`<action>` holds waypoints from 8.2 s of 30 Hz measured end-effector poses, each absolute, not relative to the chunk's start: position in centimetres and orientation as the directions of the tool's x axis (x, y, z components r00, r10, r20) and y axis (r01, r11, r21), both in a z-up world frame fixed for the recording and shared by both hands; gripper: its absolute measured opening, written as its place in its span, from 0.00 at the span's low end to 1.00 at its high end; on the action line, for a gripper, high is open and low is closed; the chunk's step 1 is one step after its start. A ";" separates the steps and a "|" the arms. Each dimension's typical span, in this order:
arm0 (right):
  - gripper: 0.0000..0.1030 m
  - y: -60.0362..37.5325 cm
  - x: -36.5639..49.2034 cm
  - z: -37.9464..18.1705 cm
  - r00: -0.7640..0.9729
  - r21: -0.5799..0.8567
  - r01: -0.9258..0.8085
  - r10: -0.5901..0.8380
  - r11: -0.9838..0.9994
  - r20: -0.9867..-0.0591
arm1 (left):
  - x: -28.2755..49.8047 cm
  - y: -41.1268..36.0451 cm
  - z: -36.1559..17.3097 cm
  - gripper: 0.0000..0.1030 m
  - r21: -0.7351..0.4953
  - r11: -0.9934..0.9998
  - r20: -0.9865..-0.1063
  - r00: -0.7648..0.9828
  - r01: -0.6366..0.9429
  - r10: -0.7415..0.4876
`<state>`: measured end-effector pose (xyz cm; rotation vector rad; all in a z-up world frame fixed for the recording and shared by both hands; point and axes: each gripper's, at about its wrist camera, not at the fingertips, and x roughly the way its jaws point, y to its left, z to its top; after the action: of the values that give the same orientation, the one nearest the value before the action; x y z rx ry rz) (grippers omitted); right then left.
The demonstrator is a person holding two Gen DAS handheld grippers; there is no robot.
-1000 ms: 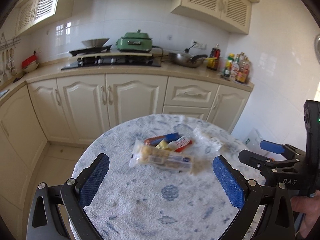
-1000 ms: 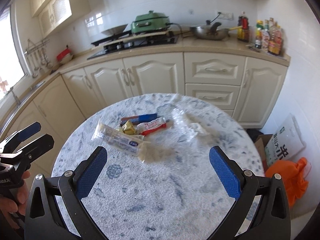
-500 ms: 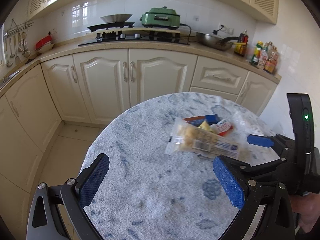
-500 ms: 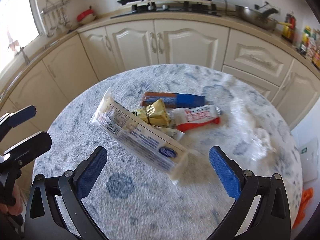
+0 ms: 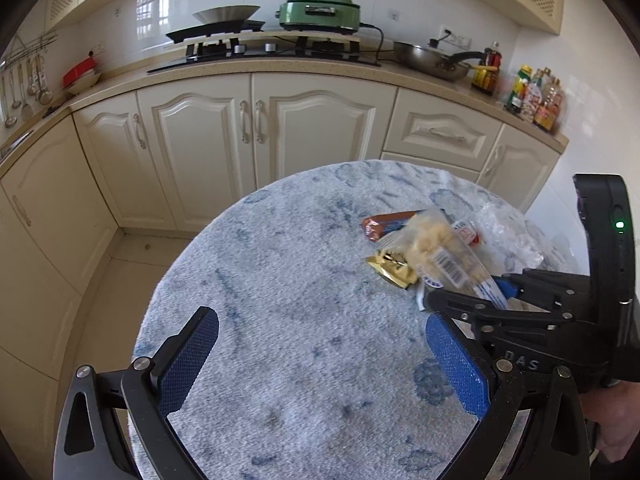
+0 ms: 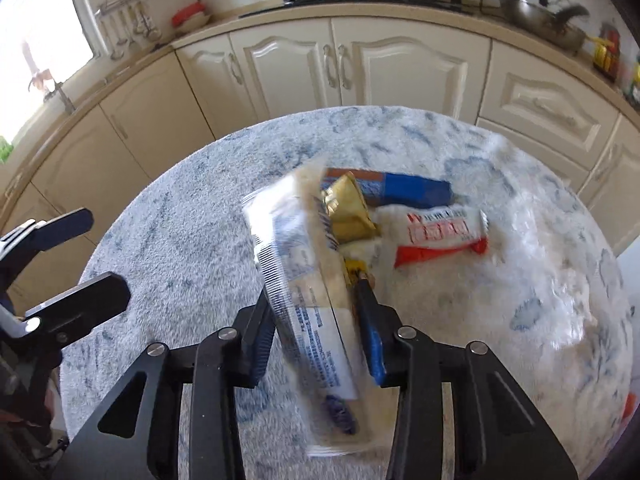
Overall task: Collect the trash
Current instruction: 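Grasp the long white snack bag with the right tool while the left tool grasps the small white packet, then carry the white snack bag and white packet with both tools over the blue bin, then open both tools to drop the snack bag and packet into the bin, then bring both open tools back over the table, then grasp the clear plastic wrap with the right tool while the left tool grasps the yellow string-tied package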
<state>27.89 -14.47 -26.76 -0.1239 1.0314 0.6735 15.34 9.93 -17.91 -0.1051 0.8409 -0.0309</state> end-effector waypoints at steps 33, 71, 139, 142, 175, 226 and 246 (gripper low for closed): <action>0.31 -29.2 25.3 -25.6 0.450 0.335 -0.279 0.431 0.900 -0.783 | 23.1 -2.2 -25.9 0.16 -0.104 0.977 -0.778 0.597 0.184 -0.195; 0.31 -40.0 13.5 -15.6 0.703 0.274 -0.106 0.267 0.956 -0.659 | 6.7 -6.5 -10.5 0.09 -0.130 0.864 -0.558 0.685 0.486 -0.469; 1.00 -71.9 -0.1 -32.2 0.461 0.296 0.658 -0.060 0.693 -0.885 | 9.3 -51.9 -23.7 0.93 -0.068 0.610 -0.845 0.279 0.790 -0.456; 1.00 -71.1 -0.1 -31.3 0.472 0.293 0.649 -0.070 0.702 -0.879 | 8.7 -50.5 -21.7 0.95 -0.079 0.618 -0.814 0.307 0.782 -0.493; 1.00 -47.7 9.0 -9.9 0.797 0.261 0.202 -0.004 0.944 -0.604 | 2.9 -11.3 -7.3 0.99 -0.176 0.868 -0.537 0.693 0.465 -0.481; 0.63 -24.5 35.8 -28.1 0.487 0.130 -0.264 0.248 0.956 -0.837 | 31.0 -1.4 -25.8 0.79 -0.070 0.998 -0.794 0.605 0.010 -0.061; 0.27 -28.4 26.6 -26.2 0.490 0.227 -0.227 0.313 0.947 -0.814 | 23.8 1.3 -25.3 0.64 -0.168 0.981 -0.770 0.609 0.097 -0.192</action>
<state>26.59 -28.44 -26.18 0.0936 1.0070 0.3283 23.76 1.26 -25.31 -0.1136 0.9011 -0.1674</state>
